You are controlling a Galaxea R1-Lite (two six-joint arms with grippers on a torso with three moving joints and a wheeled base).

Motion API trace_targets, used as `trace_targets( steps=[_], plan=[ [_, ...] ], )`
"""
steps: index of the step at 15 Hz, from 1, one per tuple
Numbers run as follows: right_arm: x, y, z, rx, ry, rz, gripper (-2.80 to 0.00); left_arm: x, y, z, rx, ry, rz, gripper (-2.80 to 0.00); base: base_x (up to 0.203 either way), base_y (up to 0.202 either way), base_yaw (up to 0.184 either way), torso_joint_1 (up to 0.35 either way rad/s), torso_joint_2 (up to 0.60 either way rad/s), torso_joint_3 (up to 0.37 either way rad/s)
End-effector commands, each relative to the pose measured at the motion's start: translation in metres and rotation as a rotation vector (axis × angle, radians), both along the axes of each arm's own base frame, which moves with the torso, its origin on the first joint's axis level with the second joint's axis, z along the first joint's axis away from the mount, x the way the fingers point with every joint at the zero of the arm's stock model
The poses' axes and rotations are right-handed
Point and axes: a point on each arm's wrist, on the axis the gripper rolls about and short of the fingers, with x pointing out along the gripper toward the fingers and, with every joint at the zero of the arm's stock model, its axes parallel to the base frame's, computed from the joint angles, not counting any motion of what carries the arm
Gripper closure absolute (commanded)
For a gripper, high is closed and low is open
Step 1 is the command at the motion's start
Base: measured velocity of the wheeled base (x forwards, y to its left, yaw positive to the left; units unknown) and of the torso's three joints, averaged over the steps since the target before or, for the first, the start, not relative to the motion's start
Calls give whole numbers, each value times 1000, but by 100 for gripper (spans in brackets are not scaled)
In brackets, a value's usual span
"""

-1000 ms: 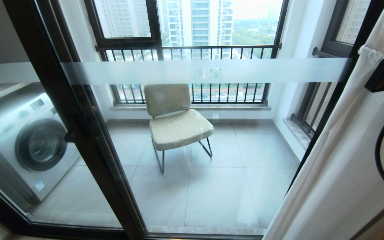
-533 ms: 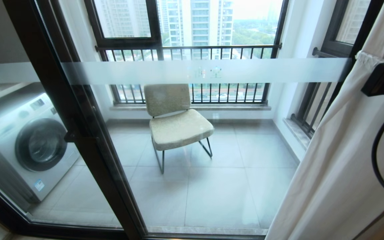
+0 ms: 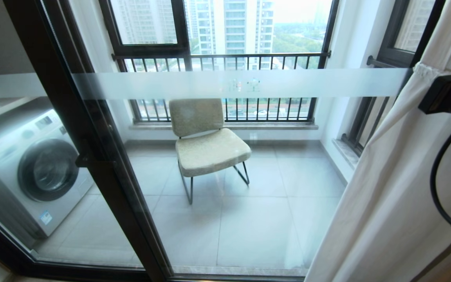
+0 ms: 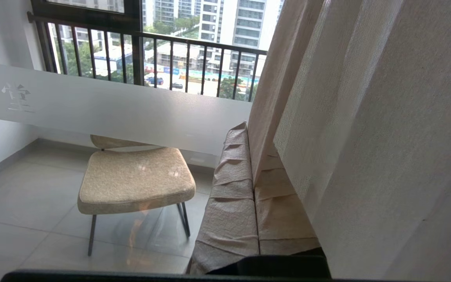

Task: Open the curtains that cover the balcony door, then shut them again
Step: Close the inner curtains on both sides

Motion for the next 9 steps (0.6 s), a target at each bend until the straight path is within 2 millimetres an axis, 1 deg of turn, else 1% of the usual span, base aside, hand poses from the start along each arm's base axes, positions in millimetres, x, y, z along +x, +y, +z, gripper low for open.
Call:
trace_targets(
  steps=[1,9],
  plan=[
    [3,1,-3,-3,10,-2,0,0,0,0,-2,0,1,0,0,0,0,0,0,0],
    [6,2,-3,-1,1,0,0,0,0,0,-2,0,1,0,0,0,0,0,0,0]
  ],
)
